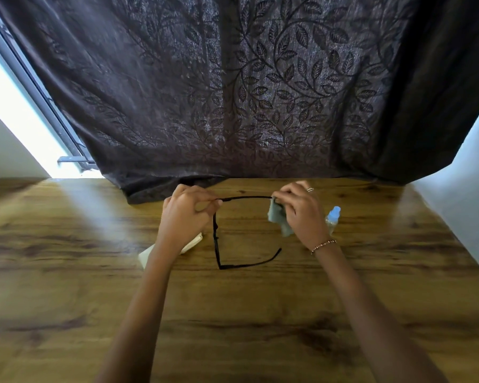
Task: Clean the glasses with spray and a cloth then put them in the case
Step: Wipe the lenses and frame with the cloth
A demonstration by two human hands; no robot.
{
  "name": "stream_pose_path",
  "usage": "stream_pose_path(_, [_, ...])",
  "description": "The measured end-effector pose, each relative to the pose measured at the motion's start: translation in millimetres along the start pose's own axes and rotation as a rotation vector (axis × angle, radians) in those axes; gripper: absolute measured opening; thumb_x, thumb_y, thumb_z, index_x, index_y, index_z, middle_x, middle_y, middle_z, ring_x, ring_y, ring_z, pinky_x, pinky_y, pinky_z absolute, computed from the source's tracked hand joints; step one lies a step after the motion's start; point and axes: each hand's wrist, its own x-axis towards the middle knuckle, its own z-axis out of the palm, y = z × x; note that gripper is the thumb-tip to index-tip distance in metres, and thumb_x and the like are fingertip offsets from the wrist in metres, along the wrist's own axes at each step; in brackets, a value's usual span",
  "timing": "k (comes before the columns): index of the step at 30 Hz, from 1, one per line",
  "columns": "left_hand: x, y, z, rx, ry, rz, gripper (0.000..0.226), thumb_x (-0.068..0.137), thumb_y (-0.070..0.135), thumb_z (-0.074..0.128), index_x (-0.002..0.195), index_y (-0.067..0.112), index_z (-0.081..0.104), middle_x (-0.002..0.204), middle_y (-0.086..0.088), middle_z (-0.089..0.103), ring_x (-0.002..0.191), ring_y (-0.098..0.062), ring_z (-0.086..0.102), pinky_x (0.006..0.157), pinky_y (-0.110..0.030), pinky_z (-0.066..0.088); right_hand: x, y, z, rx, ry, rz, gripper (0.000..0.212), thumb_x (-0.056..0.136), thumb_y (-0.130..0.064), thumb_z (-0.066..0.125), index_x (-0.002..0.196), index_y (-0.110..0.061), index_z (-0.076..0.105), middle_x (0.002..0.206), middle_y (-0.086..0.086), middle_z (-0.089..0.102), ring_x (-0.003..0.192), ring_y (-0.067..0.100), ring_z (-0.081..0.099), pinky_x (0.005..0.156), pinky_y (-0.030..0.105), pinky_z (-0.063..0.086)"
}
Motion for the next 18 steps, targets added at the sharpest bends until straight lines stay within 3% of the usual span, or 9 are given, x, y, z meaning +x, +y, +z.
stream_pose_path(5, [2.1, -4.6, -1.5, -0.057, -0.203, -0.027, 0.017, 0.085, 0.047, 0.061, 0.085, 0.033, 0.069, 0.093, 0.016, 0.063, 0.093, -0.007, 0.051, 0.084, -0.034, 0.042, 3.6, 0.0, 4.8, 0.04, 0.005, 0.048, 0.024, 0.08, 0.008, 0.061, 0.095, -0.007, 0.073, 0.089, 0.001, 0.064, 0.092, 0.012, 0.049, 0.077, 0.017, 0.037])
stream_pose_path(11, [4.5, -2.3, -8.0, -0.068, -0.233, 0.014, 0.024, 0.084, 0.051, 0.059, 0.074, 0.032, 0.07, 0.08, 0.022, 0.061, 0.091, -0.007, 0.051, 0.076, -0.03, 0.039, 6.7, 3.3, 4.8, 0.053, 0.018, 0.013, 0.024, 0.08, 0.008, 0.06, 0.095, -0.006, 0.073, 0.086, 0.002, 0.064, 0.087, 0.006, 0.045, 0.076, 0.012, 0.036])
stream_pose_path(15, [8.0, -11.5, -15.6, -0.105, -0.207, -0.085, 0.022, 0.086, 0.047, 0.061, 0.075, 0.031, 0.07, 0.085, 0.016, 0.065, 0.087, -0.006, 0.056, 0.077, -0.029, 0.042, 4.8, 11.1, 4.2, 0.142, 0.069, 0.17, 0.014, 0.085, -0.002, 0.063, 0.092, -0.005, 0.074, 0.087, 0.003, 0.065, 0.084, 0.014, 0.057, 0.075, 0.019, 0.042])
stream_pose_path(18, [7.7, -19.6, -13.5, -0.265, -0.167, -0.25, 0.022, 0.085, 0.047, 0.063, 0.071, 0.03, 0.07, 0.082, 0.016, 0.066, 0.083, 0.001, 0.056, 0.073, -0.023, 0.041, 1.3, 13.9, 3.5, 0.363, 0.103, 0.369, 0.007, 0.086, -0.012, 0.065, 0.088, -0.011, 0.072, 0.09, -0.002, 0.065, 0.082, 0.008, 0.062, 0.073, 0.015, 0.049])
